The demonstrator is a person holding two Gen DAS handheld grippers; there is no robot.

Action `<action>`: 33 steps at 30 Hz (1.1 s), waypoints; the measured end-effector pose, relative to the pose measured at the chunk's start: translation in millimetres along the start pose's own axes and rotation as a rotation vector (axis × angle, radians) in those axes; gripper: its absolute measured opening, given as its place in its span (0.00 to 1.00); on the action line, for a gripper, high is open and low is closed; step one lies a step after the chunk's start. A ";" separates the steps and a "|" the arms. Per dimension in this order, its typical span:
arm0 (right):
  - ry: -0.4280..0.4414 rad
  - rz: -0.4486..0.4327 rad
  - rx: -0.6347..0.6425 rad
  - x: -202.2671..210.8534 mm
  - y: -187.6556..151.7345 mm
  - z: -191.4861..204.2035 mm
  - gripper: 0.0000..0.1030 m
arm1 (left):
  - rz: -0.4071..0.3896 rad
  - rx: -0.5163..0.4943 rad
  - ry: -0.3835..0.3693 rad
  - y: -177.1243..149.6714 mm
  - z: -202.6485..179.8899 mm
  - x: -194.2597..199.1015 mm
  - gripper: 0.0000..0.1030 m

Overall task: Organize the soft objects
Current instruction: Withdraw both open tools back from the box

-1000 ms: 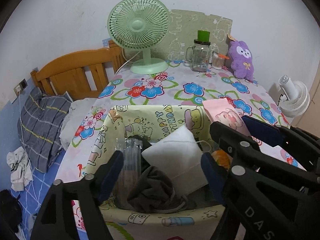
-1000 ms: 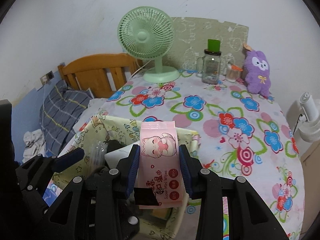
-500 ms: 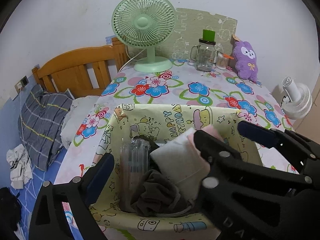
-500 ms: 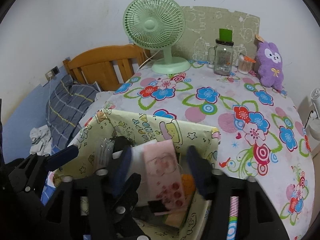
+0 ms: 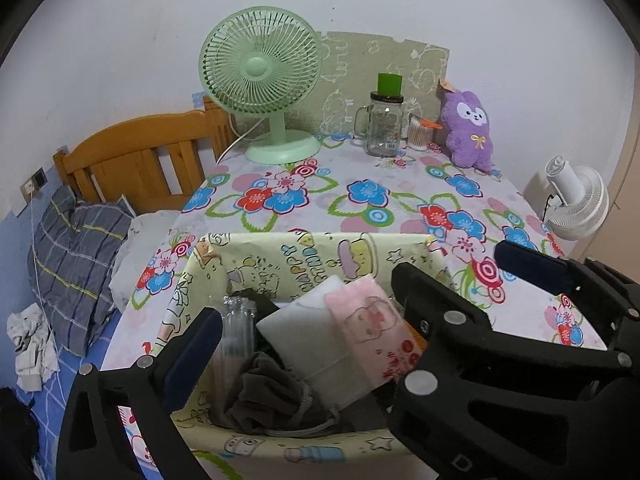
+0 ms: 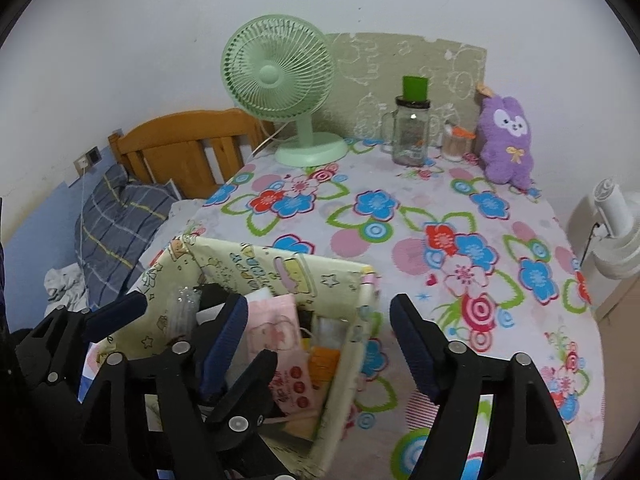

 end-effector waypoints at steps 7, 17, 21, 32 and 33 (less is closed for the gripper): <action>-0.038 -0.054 -0.014 25.4 4.3 -18.3 0.77 | -0.038 -0.014 0.009 6.7 -17.0 16.8 1.00; -0.092 -0.151 -0.031 72.1 7.0 -43.6 0.84 | -0.099 -0.042 -0.009 16.6 -48.0 44.2 1.00; -0.109 -0.182 -0.050 90.1 7.7 -57.5 0.86 | -0.117 -0.047 -0.011 20.1 -57.5 55.5 1.00; -0.150 -0.283 -0.130 145.6 8.9 -102.0 0.94 | -0.208 -0.075 -0.006 35.7 -81.6 94.3 1.00; -0.157 -0.289 -0.137 150.3 8.5 -106.8 0.94 | -0.216 -0.076 -0.009 36.4 -84.1 97.5 1.00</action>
Point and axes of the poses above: each gripper's, at about its wrist camera, not at the fingertips, and x roughly against the way its jaws point, z to its left, y to its top, the point moved 8 cm from there along -x, roughly the way its jaws point, and after that the axes turned 8 degrees about -x, right-handed, at the moved point
